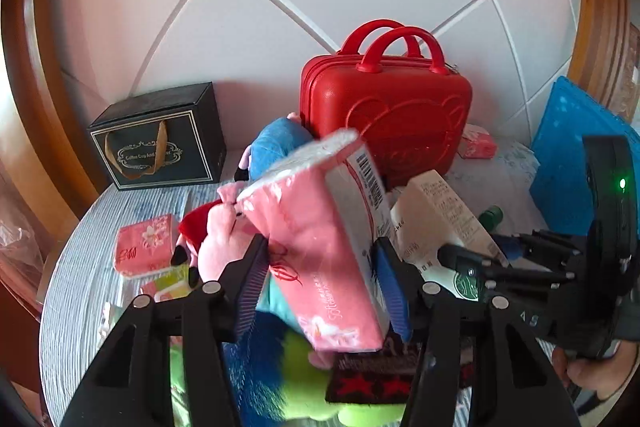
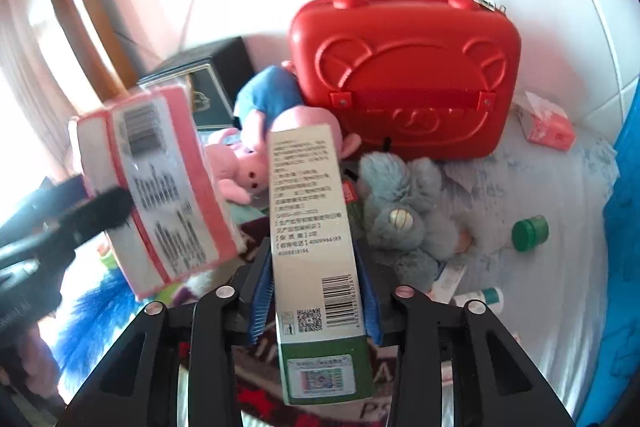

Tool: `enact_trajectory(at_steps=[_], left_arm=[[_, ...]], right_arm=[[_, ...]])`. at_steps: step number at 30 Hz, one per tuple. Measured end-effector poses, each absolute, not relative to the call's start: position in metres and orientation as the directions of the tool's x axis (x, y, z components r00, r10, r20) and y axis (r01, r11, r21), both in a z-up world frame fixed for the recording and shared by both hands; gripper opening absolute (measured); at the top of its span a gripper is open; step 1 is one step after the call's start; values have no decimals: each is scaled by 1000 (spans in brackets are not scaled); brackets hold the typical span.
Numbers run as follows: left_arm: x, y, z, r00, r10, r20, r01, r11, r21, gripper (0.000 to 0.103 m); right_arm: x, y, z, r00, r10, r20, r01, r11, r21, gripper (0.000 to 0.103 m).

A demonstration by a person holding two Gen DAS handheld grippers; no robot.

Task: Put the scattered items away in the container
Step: 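Grasp the pink tissue pack with the left tool while the right grasps the white-green medicine box, then lift and carry the tissue pack and medicine box over the blue crate with both tools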

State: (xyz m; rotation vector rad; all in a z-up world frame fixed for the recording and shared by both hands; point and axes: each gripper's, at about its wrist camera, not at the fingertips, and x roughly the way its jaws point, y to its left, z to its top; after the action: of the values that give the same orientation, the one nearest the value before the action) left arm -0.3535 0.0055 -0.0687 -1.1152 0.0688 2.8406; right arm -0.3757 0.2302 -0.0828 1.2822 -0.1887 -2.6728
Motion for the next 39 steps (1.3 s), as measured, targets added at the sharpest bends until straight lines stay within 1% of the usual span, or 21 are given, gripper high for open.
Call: enact_trajectory(at_steps=[7,9,11,13,16,18,19,20,22,26,32,39], left_arm=[[-309,2,-75,-700,73,-710,-103,-995,-1,52],[-303,2,-85,-689,71,-722,-96,-995,-6,55],[-300,2,-95,-681,72,-728,-93,-996,-12,60],[-300,3,-99,-686,59,-725,-84,-996,-1,63],[-305,3,-101,-685,49,-727,-65,-998,-7,72],[-310,2,-104,-680,45,-732,-49,-999,-16,72],[-310,2,-105,-688,54,-724,-50,-998,-26,72],[-308,2,-105,-703,61,-709,-52,-998,-35,70],[-305,5,-103,-727,51,-685,-48,-999,-24,64],[-296,11,-94,-744,40,-667,-47,-999,-7,57],[-268,12,-66,-776,27,-631,-49,-999,17,55],[-222,23,-38,-813,-7,-582,-30,-998,54,55]], right_arm=[[-342,220,-96,-548,-264,-794,125,-964,235,35],[-338,218,-106,-517,-257,-816,121,-966,227,37],[-337,217,-114,-500,-257,-827,119,-966,228,45],[-337,215,-116,-500,-258,-827,126,-966,226,49],[-338,213,-115,-508,-252,-824,129,-968,216,49],[-339,211,-115,-515,-246,-821,136,-969,205,49],[-339,209,-114,-518,-242,-820,142,-970,196,48],[-340,207,-114,-521,-234,-821,151,-972,181,41],[-342,204,-116,-523,-217,-824,159,-975,156,35],[-339,206,-110,-541,-216,-813,150,-976,159,34],[-318,202,-72,-612,-212,-762,163,-977,140,34],[-268,196,-23,-694,-198,-693,189,-978,91,34]])
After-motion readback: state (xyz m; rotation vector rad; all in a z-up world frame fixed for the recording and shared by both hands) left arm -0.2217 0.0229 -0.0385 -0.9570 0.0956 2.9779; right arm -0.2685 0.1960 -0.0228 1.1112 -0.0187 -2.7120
